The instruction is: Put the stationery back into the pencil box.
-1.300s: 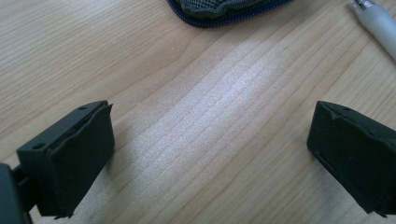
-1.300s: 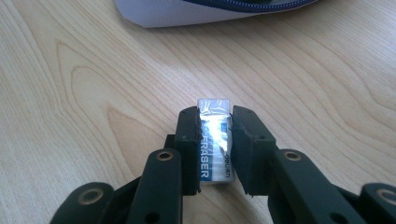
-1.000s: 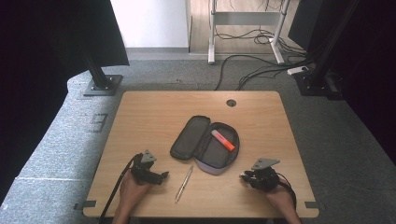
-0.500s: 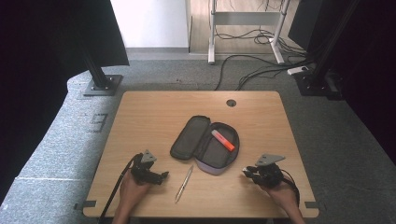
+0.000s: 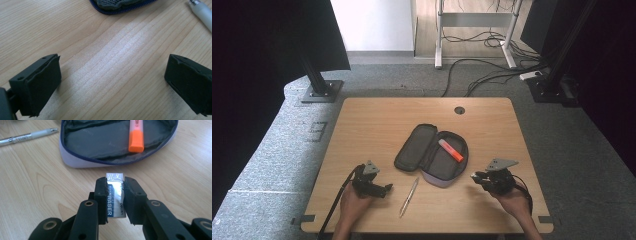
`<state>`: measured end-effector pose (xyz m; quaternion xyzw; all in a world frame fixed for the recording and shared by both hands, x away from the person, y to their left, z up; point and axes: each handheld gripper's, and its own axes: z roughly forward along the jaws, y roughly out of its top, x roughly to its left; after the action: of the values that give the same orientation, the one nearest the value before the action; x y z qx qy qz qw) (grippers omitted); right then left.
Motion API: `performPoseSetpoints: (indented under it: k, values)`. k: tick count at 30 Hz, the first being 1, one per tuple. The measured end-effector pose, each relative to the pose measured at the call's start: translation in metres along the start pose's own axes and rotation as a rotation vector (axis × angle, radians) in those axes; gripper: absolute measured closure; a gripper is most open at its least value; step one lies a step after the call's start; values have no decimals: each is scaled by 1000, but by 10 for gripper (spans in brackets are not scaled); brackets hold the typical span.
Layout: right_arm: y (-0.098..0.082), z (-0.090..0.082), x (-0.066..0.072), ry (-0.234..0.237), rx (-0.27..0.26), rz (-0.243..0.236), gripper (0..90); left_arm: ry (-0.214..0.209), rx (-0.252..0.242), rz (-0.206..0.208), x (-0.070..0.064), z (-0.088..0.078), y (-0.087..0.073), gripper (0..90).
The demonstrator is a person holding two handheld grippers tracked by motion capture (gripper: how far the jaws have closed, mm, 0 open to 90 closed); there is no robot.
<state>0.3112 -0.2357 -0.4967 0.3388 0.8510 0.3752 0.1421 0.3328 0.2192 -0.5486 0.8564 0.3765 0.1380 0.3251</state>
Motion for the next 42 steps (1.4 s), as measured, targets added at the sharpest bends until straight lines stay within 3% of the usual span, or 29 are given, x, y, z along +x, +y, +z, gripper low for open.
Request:
performPoseSetpoints:
  k: [20, 42]
  values:
    - [26, 7, -7, -10, -22, -5, 722, 0, 0, 0, 0, 0, 0, 6]
    - [56, 29, -8, -6, -29, -30, 722, 0, 0, 0, 0, 0, 0, 6]
